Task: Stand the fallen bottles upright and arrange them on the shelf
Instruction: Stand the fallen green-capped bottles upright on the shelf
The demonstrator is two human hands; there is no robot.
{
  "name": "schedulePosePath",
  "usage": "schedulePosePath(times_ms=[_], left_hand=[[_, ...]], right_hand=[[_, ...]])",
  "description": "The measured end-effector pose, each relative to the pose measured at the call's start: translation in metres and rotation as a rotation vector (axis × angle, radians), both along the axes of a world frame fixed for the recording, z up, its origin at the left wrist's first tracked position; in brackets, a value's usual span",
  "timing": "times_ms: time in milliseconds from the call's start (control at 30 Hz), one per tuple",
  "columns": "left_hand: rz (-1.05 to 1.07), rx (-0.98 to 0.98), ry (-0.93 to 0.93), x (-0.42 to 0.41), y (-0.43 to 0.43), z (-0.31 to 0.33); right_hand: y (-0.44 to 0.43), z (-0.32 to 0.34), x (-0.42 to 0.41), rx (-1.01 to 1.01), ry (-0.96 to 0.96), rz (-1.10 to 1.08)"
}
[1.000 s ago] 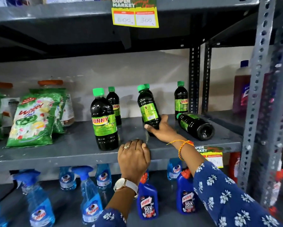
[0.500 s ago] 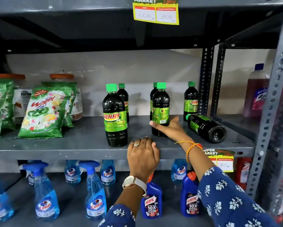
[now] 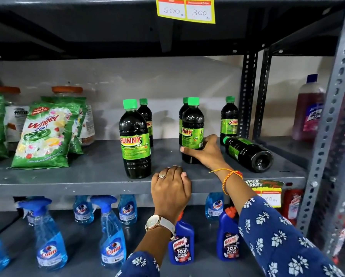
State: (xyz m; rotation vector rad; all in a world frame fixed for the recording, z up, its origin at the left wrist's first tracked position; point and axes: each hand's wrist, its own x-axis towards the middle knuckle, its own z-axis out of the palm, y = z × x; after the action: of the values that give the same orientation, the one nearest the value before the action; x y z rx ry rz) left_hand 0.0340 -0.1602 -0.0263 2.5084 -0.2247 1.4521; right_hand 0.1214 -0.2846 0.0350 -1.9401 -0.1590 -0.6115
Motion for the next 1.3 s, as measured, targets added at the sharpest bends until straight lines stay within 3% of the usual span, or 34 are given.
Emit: schedulePosePath(times_ms=[200, 533, 733, 1300], left_hand=[[-0.027, -0.011, 0.026, -0.002, 0.0, 0.0], [-0.02, -0.006, 0.028, -0.003, 0.0, 0.001], [-0.024, -0.014, 0.003, -0.001, 0.0, -0.001], [0.001, -0.025, -0.02, 0.0, -0.001, 0.001]], right_hand=[[-0.006, -0.002, 0.007, -0.035, 0.085, 0.036], [-0.009, -0.004, 0.009, 0.091, 0.046, 0.107], [-0.007, -0.004, 0.005, -0.027, 0.077, 0.077], [-0.014, 0.004, -0.021, -0.022, 0.108, 0.123]])
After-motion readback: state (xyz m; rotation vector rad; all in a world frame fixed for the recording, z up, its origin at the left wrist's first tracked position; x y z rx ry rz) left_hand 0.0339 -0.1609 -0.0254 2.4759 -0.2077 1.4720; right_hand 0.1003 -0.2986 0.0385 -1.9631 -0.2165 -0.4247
